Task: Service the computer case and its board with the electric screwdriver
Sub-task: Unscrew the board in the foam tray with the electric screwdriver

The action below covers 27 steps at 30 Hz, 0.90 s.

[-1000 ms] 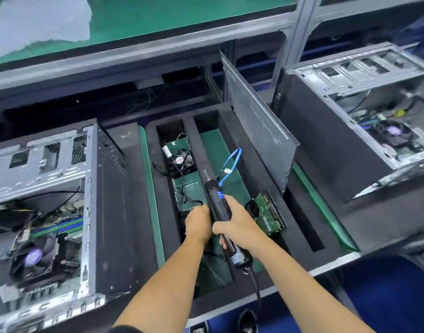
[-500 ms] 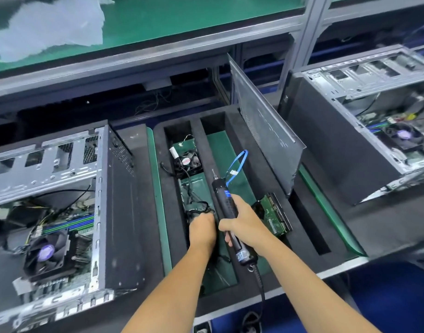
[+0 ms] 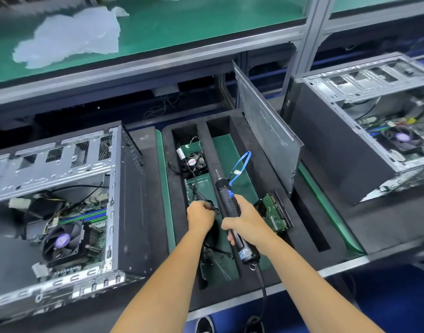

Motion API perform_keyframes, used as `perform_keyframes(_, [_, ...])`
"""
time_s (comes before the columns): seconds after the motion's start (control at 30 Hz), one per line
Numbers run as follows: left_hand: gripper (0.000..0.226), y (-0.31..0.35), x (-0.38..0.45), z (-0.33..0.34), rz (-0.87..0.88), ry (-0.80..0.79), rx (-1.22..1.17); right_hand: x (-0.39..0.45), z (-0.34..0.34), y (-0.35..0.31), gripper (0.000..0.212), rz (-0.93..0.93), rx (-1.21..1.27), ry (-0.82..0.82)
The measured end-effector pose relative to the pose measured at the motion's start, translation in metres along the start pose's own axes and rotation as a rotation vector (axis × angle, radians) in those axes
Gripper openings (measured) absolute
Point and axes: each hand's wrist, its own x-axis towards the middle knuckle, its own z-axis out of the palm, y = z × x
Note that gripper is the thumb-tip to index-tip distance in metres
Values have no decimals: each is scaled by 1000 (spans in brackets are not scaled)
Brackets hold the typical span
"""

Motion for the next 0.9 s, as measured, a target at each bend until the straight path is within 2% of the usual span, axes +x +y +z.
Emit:
perform_keyframes(0.13, [25,37,5,-29,-92,81,-363,-5,8,-10,52,-36,21,-21])
perform_keyframes(0.3, [6,73,-3,-73,-94,145,-710,-17,16,-26,58,-80,15,-62])
perform_keyframes(0.4, [12,84,-12,-92,-70,156,-795,-22,20,-34,61,-100,19,-92])
perform_keyframes(0.53, [15,93,-22,-108,-33,159,-907,-28,24,-41,87,-114,-36,-100])
perform_keyframes(0.77, [6,99,-39,-121,-32,89,-904,-40,28,-51,89,-139,-112,-94])
perform_keyframes(0.9, [7,99,-50,-126,-45,81,-969,-49,33,-56,77,-177,-47,-125])
